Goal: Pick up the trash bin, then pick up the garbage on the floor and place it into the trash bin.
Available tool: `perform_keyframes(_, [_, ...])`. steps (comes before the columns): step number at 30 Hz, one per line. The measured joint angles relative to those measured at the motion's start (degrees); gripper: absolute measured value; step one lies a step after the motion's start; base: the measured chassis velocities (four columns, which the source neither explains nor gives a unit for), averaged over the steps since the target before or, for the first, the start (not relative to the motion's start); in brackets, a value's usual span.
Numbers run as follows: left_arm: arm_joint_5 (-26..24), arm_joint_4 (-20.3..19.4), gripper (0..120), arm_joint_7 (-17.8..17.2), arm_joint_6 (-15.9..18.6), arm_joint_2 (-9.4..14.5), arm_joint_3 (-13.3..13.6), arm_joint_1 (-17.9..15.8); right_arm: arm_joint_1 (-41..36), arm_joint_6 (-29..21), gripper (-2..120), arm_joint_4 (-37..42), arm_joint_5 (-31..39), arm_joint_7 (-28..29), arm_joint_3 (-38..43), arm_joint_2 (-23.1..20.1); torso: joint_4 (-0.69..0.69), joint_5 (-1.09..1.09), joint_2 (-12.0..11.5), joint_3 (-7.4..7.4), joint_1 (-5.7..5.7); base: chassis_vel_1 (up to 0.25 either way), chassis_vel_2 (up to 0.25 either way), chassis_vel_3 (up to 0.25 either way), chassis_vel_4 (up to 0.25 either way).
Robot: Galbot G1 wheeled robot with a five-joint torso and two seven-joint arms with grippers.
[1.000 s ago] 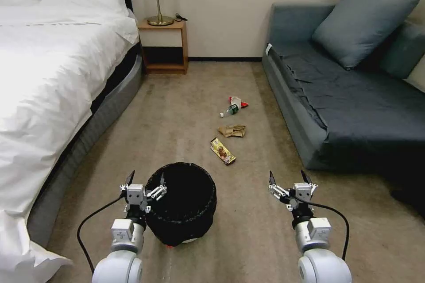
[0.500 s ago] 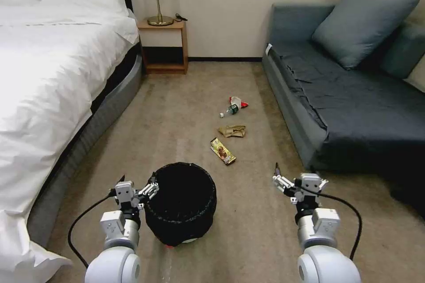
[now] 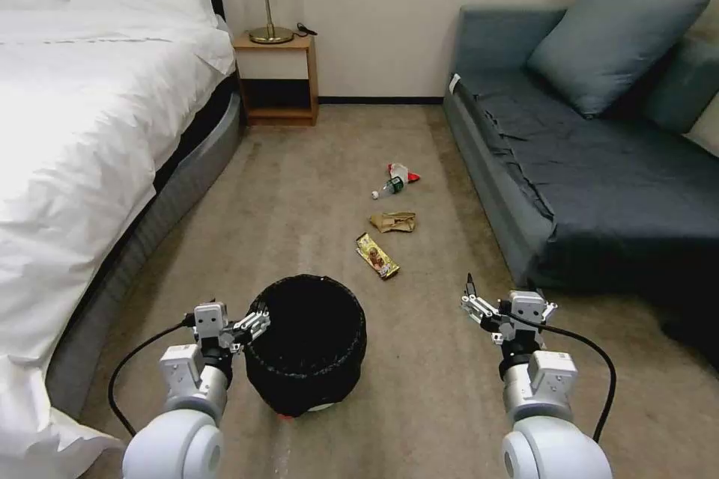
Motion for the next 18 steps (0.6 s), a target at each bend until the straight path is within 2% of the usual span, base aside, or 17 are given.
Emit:
perform_keyframes(3, [-6.8,2.57,100,-3.42,3.86,1.59,0.34,-2.5,0.35,0.0,100,-0.29,0.0,-0.05,-0.09,-0.04,0.0,0.0,0.0,0.0,0.0,0.0,0.0,0.0,0.0])
perform_keyframes(9, [-8.53,6.8,100,-4.52,4.47,2.2,0.97,-4.84,1.01,-0.14,100,-0.69,0.14,-0.14,-0.38,-0.07,0.01,0.0,0.0,0.0,0.0,0.0,0.0,0.0,0.0])
perform_keyframes(18, [-10.18,12.96,100,-4.86,4.4,1.3,3.34,-9.22,1.35,-0.14,100,-1.0,0.32,-0.15,0.13,-0.1,0.0,0.01,0.0,0.0,0.0,0.0,0.0,0.0,0.0])
